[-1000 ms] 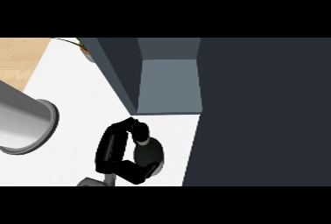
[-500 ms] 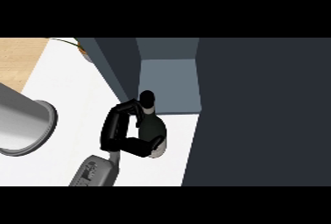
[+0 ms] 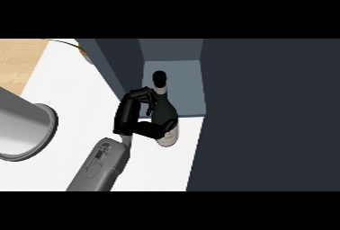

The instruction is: Pick up the wine, place it into the cabinet and close the cabinet

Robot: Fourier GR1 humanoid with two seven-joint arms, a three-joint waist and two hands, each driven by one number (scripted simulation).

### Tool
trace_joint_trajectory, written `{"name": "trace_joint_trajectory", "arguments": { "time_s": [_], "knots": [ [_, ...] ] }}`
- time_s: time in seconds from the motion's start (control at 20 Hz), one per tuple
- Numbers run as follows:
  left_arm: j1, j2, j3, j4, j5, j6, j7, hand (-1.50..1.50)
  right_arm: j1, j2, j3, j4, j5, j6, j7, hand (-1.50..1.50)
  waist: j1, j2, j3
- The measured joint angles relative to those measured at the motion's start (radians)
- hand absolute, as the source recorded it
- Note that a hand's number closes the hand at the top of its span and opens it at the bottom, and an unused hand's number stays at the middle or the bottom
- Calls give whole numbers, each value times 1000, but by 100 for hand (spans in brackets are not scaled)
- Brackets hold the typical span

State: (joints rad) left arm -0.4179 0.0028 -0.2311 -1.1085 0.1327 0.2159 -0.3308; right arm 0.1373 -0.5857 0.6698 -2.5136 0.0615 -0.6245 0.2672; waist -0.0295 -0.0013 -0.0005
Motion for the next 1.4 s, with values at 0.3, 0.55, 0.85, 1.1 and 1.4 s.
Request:
{"name": "trace_joint_trajectory", "arguments": {
  "time_s": [0.3,0.55,0.85,1.1,1.4],
  "knots": [
    [-122,-2,-7,136,67,25,-31,150,23,-9,12,-1,-5,2,-39,-150,-10,2,0],
    [-226,-2,-15,263,138,49,-63,150,39,-8,4,3,-14,14,-73,-150,-15,4,0],
    [-340,-3,-39,410,221,88,-101,150,51,-10,-13,6,-25,38,-106,-150,-26,8,0],
    [-431,-3,-60,543,237,130,-107,150,60,-3,-20,8,-34,50,-124,-150,-38,12,0],
    [-508,-3,-54,669,278,165,-96,150,87,1,-15,10,-44,67,-156,-150,-54,15,0]
  ]
}}
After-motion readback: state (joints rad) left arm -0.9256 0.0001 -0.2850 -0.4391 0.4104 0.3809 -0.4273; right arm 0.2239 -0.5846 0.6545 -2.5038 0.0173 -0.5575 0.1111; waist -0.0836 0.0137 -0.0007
